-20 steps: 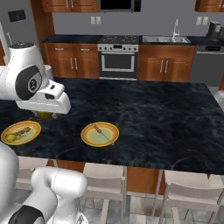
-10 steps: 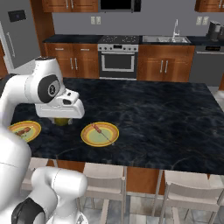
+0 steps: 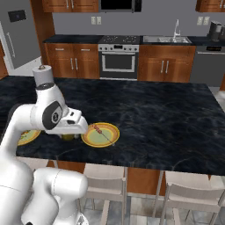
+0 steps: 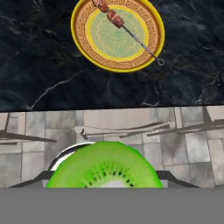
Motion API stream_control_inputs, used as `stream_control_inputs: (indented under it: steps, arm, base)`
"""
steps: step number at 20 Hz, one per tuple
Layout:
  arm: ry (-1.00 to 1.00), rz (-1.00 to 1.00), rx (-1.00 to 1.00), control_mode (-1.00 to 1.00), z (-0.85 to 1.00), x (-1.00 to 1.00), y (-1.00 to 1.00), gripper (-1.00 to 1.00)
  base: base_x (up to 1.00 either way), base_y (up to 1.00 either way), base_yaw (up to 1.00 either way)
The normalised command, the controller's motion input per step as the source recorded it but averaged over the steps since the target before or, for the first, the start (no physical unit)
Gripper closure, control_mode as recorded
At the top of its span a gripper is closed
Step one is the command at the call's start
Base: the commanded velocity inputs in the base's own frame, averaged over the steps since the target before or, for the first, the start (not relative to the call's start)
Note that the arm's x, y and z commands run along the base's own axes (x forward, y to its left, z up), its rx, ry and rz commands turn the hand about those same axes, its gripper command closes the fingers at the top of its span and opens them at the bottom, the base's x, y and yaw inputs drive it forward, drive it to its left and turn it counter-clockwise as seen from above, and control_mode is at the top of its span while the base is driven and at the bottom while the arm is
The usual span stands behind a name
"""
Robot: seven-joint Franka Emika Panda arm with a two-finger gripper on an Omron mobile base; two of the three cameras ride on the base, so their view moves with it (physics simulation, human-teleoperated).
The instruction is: Pick up the pear and kiwi from the fridge and place one fruit on each plate on the dining counter.
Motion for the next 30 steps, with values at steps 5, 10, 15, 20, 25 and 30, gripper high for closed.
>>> stream_control_inputs:
  steps: [5,10,15,20,25,30]
  arm:
    - [-0.01,0.00,0.01,-1.00,0.00,0.69,-0.06,1.00]
    - [0.01,0.00,0.07,-1.00,0.00,0.70,-0.06,1.00]
    - [0.09,0.01,0.09,-1.00,-0.03,0.68,-0.27,1.00]
    - [0.03,0.02,0.07,-1.00,-0.14,0.47,-0.07,1.00]
    - [0.02,0.01,0.01,-1.00,-0.11,0.24,-0.03,1.00]
    - [0.01,0.00,-0.01,-1.00,-0.25,0.14,0.02,1.00]
  base:
    - [0.00,0.00,0.00]
    - [0.00,0.00,0.00]
    - [0.00,0.00,0.00]
    - [0.00,0.00,0.00]
    - [0.00,0.00,0.00]
    - [0.00,0.00,0.00]
